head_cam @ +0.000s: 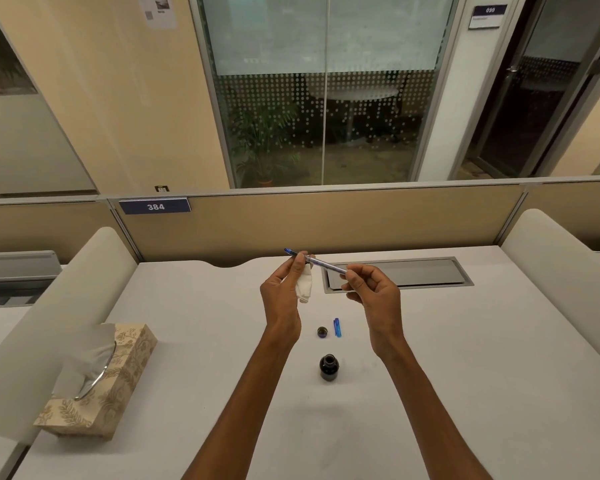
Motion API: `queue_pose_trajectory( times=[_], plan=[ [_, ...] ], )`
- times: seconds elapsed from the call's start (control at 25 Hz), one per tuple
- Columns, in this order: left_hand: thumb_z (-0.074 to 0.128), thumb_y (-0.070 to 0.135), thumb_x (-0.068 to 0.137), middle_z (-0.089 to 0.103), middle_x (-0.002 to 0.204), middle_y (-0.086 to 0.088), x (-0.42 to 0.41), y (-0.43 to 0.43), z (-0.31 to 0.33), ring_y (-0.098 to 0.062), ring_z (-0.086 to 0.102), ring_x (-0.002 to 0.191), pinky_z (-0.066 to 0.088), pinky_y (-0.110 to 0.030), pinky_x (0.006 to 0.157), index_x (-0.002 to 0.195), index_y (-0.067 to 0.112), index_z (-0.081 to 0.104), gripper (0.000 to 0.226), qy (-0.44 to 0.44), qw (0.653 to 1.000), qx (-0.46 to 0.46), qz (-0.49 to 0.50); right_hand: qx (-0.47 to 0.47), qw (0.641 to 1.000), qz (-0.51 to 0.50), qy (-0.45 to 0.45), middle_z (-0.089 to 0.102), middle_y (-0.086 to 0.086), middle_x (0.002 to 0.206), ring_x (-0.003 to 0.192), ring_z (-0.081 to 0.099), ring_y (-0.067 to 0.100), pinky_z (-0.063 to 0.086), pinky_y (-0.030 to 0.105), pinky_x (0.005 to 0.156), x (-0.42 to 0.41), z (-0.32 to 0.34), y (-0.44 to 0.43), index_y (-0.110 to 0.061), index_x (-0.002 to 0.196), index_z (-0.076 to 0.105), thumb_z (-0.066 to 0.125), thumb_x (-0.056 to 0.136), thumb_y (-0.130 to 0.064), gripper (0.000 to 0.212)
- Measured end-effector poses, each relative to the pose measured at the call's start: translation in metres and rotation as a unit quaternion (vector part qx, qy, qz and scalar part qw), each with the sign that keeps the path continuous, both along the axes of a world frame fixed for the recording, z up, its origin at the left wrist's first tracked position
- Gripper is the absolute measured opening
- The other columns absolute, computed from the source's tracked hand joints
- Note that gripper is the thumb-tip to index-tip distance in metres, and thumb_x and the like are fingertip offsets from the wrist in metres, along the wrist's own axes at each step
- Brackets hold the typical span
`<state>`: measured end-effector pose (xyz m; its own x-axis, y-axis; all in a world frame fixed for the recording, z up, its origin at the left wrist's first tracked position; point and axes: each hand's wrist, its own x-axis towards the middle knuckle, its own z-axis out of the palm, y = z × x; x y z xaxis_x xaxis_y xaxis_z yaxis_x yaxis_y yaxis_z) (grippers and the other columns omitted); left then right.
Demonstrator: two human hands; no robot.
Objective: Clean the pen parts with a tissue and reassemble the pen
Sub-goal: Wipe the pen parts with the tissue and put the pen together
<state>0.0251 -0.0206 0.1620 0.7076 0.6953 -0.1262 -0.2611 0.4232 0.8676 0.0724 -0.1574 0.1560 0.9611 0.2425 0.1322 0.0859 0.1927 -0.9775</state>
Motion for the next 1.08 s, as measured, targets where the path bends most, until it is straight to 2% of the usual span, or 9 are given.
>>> queue_pose_trajectory(
  times=[0.12,0.24,0.44,0.56,0.72,0.84,0.96,1.04,1.08],
  plan=[
    [0.069,0.021,0.088,0.076,0.105,-0.005,-0.001,0.000,-0.001,-0.021,0.069,0.104,0.054,-0.016,0.073,0.109,0.011,0.075,0.024,0.024,0.999,0.017,-0.016,-0.013,1.000,-0.025,0.006,0.075,0.004,0.085,0.072,0.070,0.013,0.058,0.026,0.069,0.002,-0.001,-0.001,-0.017,0.096,0.070,0.063,0.093,-0.019,0.007],
    [0.069,0.020,0.090,0.076,0.099,-0.004,0.000,-0.001,-0.004,-0.018,0.069,0.097,0.054,-0.014,0.066,0.105,0.013,0.075,0.018,0.046,0.998,0.024,-0.038,-0.066,0.996,-0.057,0.010,0.071,0.001,0.076,0.070,0.068,0.011,0.055,0.029,0.068,0.005,-0.004,0.000,-0.014,0.094,0.066,0.056,0.098,-0.028,0.017],
    [0.066,0.022,0.092,0.076,0.087,0.004,-0.001,-0.010,-0.007,-0.012,0.067,0.081,0.052,-0.014,0.059,0.104,0.013,0.074,0.017,0.077,0.995,0.036,-0.060,-0.145,0.982,-0.114,0.047,0.064,0.012,0.072,0.056,0.052,0.009,0.042,0.016,0.050,0.007,0.000,0.009,-0.009,0.075,0.059,0.045,0.099,-0.046,0.046],
    [0.067,0.022,0.091,0.077,0.094,0.000,0.000,-0.011,-0.007,-0.020,0.068,0.097,0.054,-0.020,0.070,0.101,0.014,0.076,0.015,0.055,0.997,-0.012,-0.053,-0.156,0.982,-0.061,0.088,0.067,0.014,0.072,0.063,0.062,0.013,0.045,0.018,0.059,0.007,0.004,0.004,-0.010,0.074,0.060,0.039,0.098,-0.052,0.053],
    [0.069,0.019,0.090,0.076,0.106,-0.007,0.001,-0.007,-0.011,-0.029,0.064,0.118,0.052,-0.029,0.088,0.094,0.015,0.078,0.011,0.023,0.995,-0.095,-0.034,-0.080,0.995,0.050,0.040,0.073,0.004,0.096,0.095,0.070,0.017,0.055,0.031,0.085,0.005,0.001,-0.011,-0.016,0.108,0.061,0.052,0.100,-0.028,0.017],
    [0.070,0.021,0.090,0.076,0.106,-0.007,0.002,-0.009,-0.016,-0.032,0.062,0.122,0.050,-0.032,0.088,0.094,0.017,0.079,0.011,0.030,0.993,-0.104,-0.040,-0.123,0.992,0.018,-0.021,0.072,0.000,0.093,0.090,0.068,0.012,0.053,0.026,0.081,0.005,-0.005,-0.012,-0.020,0.097,0.064,0.054,0.099,-0.024,0.011],
    [0.070,0.022,0.090,0.076,0.107,-0.008,0.004,-0.014,-0.021,-0.035,0.060,0.124,0.050,-0.033,0.088,0.095,0.017,0.079,0.012,0.032,0.993,-0.105,-0.051,-0.175,0.984,-0.038,0.005,0.067,0.000,0.070,0.070,0.062,0.008,0.046,0.017,0.067,0.003,0.000,-0.003,-0.014,0.078,0.065,0.043,0.102,-0.040,0.041],
    [0.070,0.023,0.090,0.076,0.109,-0.007,0.006,-0.014,-0.022,-0.034,0.060,0.124,0.049,-0.032,0.084,0.097,0.016,0.079,0.013,0.033,0.993,-0.103,-0.053,-0.181,0.982,-0.030,0.032,0.066,0.002,0.066,0.072,0.064,0.010,0.043,0.015,0.065,0.005,0.002,-0.004,-0.012,0.081,0.065,0.038,0.101,-0.045,0.047],
    [0.070,0.024,0.090,0.076,0.110,-0.007,0.006,-0.013,-0.022,-0.033,0.060,0.124,0.048,-0.032,0.082,0.099,0.016,0.079,0.015,0.031,0.993,-0.106,-0.051,-0.167,0.985,-0.009,0.034,0.069,0.002,0.070,0.078,0.067,0.011,0.044,0.016,0.069,0.007,0.002,-0.007,-0.014,0.089,0.065,0.041,0.101,-0.044,0.041]
  ],
)
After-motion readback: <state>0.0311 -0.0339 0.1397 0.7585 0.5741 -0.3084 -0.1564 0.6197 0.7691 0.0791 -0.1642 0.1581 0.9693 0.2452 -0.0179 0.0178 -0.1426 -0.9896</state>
